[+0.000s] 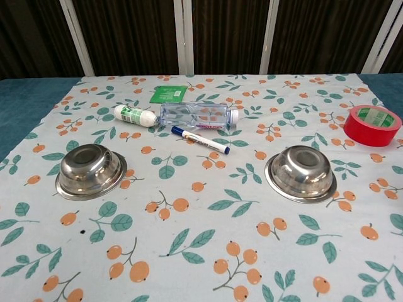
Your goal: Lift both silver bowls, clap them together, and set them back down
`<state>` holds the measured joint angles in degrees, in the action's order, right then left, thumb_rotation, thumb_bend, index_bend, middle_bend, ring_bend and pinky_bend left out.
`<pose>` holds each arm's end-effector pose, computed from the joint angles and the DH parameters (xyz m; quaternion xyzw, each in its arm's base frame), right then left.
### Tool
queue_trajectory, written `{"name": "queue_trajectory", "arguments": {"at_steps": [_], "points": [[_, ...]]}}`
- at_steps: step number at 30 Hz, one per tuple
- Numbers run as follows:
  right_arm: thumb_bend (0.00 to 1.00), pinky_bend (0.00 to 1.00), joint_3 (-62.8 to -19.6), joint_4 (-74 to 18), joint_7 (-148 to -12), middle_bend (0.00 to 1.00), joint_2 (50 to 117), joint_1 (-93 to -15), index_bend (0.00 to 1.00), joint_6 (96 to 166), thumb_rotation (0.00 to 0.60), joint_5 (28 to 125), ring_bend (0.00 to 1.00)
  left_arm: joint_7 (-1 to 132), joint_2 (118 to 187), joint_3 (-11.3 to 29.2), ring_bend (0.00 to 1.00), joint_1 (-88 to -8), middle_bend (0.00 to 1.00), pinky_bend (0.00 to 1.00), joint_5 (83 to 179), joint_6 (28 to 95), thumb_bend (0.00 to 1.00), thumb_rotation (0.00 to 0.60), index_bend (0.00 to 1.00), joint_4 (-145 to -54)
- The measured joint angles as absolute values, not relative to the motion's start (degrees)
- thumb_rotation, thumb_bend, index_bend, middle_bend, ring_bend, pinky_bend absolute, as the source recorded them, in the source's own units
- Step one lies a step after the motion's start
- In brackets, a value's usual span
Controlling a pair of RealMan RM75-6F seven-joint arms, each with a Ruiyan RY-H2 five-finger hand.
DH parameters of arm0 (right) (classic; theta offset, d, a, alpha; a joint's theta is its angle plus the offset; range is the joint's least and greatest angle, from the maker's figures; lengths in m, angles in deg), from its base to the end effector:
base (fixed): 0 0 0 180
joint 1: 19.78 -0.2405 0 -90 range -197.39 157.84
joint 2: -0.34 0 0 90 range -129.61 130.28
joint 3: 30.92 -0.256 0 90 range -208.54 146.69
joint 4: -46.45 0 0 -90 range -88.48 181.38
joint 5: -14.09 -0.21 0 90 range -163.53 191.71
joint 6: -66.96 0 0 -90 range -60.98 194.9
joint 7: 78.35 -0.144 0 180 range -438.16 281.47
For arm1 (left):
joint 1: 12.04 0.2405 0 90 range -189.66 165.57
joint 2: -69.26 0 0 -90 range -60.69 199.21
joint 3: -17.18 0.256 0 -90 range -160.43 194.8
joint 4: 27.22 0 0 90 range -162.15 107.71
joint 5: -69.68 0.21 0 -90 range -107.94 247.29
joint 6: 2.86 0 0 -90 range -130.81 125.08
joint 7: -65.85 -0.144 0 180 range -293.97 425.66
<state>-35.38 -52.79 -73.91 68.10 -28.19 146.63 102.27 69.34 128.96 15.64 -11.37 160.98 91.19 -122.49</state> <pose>-0.2635 -0.2000 0.1195 0.6188 -0.4065 0.4259 0.5200 -0.3024 0.1454 0.1906 -0.5717 -0.3666 -0.4281 0.5962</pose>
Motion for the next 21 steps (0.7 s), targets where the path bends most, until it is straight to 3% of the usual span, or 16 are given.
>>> {"name": "queue_trajectory", "arguments": {"at_steps": [10, 16, 21], "points": [[0.11, 0.0, -41.9, -56.9, -63.2, 0.04, 72.4, -39.0, 0.19, 133.1, 0.6, 89.1, 0.07, 68.8, 128.7, 15.6, 0.0, -10.9, 0.0, 0.01, 159.6, 91.1, 0.11, 0.6, 0.09, -123.1], [0.11, 0.0, -44.4, -56.5, -55.6, 0.04, 77.7, -44.4, 0.09, 129.1, 0.6, 79.8, 0.07, 68.7, 128.7, 15.4, 0.0, -10.6, 0.0, 0.01, 159.0, 91.4, 0.11, 0.6, 0.09, -123.1], [0.11, 0.0, -44.8, -54.4, -51.0, 0.04, 82.2, -47.9, 0.07, 127.8, 0.6, 75.4, 0.07, 67.9, 128.8, 15.3, 0.0, -10.6, 0.0, 0.01, 158.4, 91.0, 0.11, 0.6, 0.09, -123.5]]}}
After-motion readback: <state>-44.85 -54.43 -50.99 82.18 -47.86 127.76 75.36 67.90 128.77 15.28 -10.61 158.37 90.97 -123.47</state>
